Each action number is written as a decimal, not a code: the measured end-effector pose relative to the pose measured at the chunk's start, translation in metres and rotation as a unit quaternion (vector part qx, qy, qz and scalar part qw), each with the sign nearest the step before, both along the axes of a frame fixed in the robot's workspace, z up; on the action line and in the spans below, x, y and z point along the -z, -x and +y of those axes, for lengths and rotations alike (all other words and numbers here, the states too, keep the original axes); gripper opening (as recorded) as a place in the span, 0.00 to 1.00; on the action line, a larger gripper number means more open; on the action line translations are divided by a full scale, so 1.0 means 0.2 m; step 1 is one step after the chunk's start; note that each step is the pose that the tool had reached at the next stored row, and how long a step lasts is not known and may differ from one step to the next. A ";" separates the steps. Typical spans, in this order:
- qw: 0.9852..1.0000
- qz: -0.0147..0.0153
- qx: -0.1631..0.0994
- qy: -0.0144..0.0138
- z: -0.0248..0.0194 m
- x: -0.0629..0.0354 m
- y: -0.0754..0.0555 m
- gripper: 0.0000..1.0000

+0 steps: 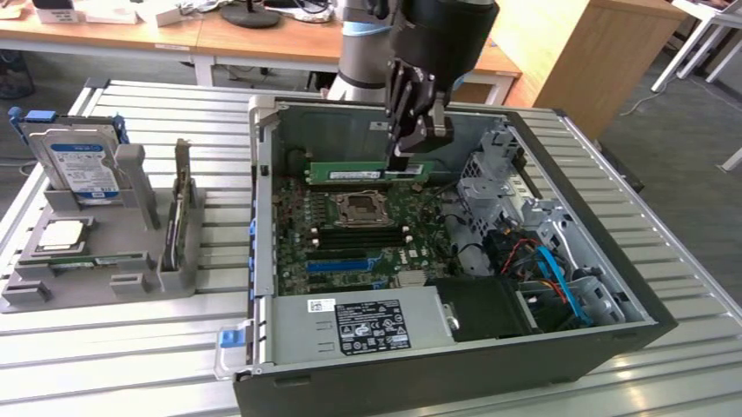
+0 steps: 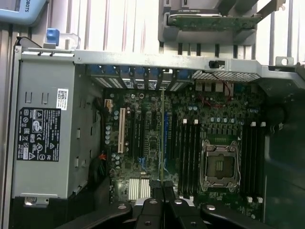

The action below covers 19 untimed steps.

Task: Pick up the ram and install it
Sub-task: 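Pick up the ram and move it above insertion slot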

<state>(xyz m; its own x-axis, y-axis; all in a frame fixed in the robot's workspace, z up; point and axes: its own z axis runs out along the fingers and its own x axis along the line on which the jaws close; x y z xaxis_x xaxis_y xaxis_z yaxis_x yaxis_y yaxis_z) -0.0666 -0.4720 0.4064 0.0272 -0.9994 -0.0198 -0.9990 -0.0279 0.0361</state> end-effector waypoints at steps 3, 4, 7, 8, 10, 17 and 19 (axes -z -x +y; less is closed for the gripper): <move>1.000 0.000 0.000 0.000 -0.002 0.001 -0.03 0.12; 1.000 0.000 0.000 0.000 -0.002 0.001 -0.04 0.12; 1.000 0.000 0.000 0.000 -0.004 0.002 -0.07 0.12; 1.000 0.000 0.000 0.000 -0.004 0.002 -0.08 0.12; 1.000 0.000 0.000 0.000 -0.004 0.002 -0.08 0.12; 1.000 0.000 0.000 0.000 0.005 0.003 -0.08 0.12; 1.000 0.000 0.000 0.000 0.015 0.005 -0.08 0.12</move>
